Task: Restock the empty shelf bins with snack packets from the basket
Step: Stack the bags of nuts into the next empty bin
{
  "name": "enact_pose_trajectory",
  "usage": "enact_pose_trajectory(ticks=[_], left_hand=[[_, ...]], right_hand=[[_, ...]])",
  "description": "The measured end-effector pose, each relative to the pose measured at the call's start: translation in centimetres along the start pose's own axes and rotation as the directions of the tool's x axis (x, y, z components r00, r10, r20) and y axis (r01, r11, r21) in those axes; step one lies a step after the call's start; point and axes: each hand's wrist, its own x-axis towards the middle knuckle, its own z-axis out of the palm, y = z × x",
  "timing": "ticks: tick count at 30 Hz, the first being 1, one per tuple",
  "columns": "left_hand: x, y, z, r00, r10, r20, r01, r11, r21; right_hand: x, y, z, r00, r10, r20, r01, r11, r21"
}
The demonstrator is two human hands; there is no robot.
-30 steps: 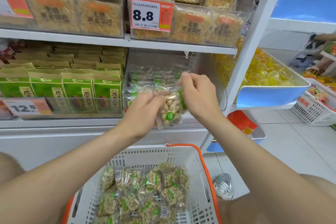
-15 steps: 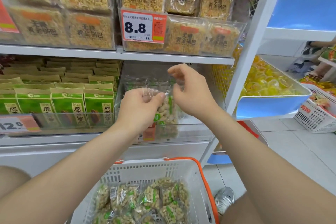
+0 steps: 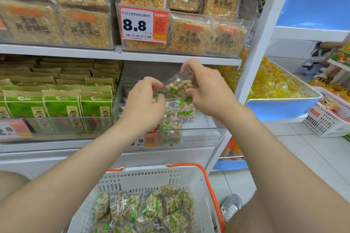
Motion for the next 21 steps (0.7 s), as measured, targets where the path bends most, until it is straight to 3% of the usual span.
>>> enact_pose_trajectory(ticks=[3, 6, 12, 18, 21], left_hand=[[-0.3, -0.7, 0.5, 0.981, 0.077, 0.178, -0.125, 0.953, 0.277], [-0.7, -1.3, 1.1, 0.944, 0.157, 0.29, -0.292, 0.807, 0.514], [-0.4, -2.3, 1.8, 0.885, 0.101, 0.455, -0.386, 0.705, 0.594], [-0.4, -2.5, 1.9, 0.844, 0.083, 0.529, -0.46, 0.618, 0.637], [-0.2, -2.5, 1.8, 0.838, 0.106, 0.535, -0.478, 0.615, 0.627]], right_hand=[[-0.1, 1.3, -0.1, 0.996, 0.093, -0.004, -0.094, 0.994, -0.061], [-0.1, 2.3, 0.2, 0.972, 0.228, 0.051, -0.226, 0.973, -0.043], [0.7, 4.2, 2.3, 0.823, 0.515, 0.24, -0.527, 0.85, -0.017], [1.3, 5.2, 5.2, 0.759, 0.53, 0.379, -0.569, 0.822, -0.011], [1.3, 5.2, 6.5, 0.761, 0.553, 0.34, -0.556, 0.825, -0.098]])
